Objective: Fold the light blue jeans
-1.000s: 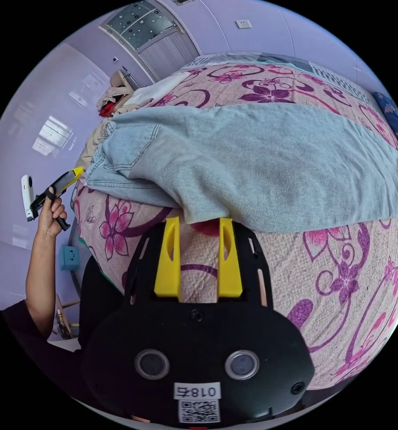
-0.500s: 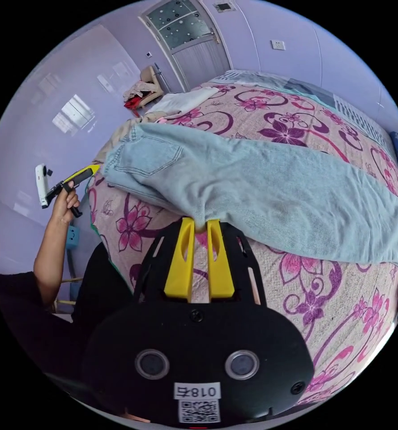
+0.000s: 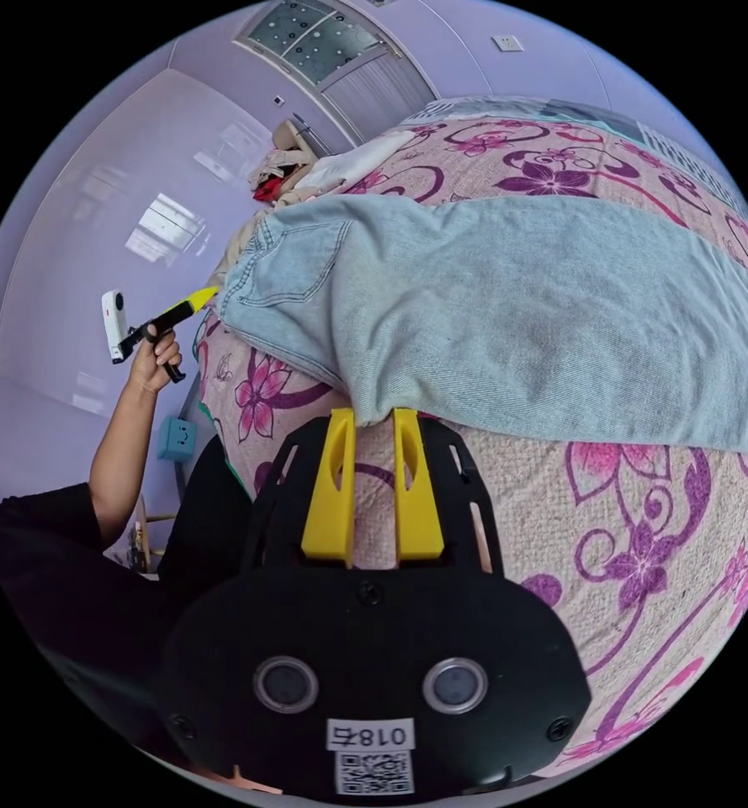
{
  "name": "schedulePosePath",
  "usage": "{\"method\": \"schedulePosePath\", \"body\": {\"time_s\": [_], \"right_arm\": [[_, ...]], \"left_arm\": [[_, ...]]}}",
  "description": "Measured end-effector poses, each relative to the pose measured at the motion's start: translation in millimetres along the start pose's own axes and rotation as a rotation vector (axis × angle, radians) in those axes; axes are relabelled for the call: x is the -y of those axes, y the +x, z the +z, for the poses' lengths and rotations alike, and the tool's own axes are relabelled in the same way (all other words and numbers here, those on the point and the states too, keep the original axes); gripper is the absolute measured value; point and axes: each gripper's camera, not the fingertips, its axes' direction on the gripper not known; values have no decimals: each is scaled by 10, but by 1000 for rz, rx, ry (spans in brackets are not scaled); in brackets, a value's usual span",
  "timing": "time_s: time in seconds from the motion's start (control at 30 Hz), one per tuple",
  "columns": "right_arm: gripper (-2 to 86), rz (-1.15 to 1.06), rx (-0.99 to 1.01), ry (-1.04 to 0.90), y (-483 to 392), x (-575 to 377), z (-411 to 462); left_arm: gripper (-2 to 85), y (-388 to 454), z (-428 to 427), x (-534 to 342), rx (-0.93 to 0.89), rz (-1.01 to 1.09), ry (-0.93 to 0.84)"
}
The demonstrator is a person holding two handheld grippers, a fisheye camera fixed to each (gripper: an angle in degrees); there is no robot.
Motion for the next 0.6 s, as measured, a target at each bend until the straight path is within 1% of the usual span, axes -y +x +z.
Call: {"method": "schedulePosePath", "body": {"time_s": [0.07,0.13,0.23,0.27,0.37,0.43,0.5,0.57,0.6], "right_arm": [[78,-2,-24,-2,-6,10,-11],[79,-3,-45,1,4,44,-5],[63,10,-43,14,64,71,-12],[59,13,-44,21,72,67,-37],[54,-19,-24,18,99,26,-214],[55,-25,33,3,203,-29,-309],[59,2,77,-40,350,-51,-271],[65,23,101,-79,487,-83,-184],[69,31,109,-94,550,-122,-160]], "left_arm": [[198,-64,376,208,1,-54,-149],[175,-42,542,258,61,-52,-221],[125,-24,364,255,111,-26,-162],[121,-40,257,223,132,2,-155],[118,-182,50,59,102,58,-163],[119,-347,-6,-104,46,73,-145],[125,-608,14,-274,-35,10,-113],[142,-924,-28,-438,-131,-136,-49],[147,-978,-69,-477,-146,-167,-28]]}}
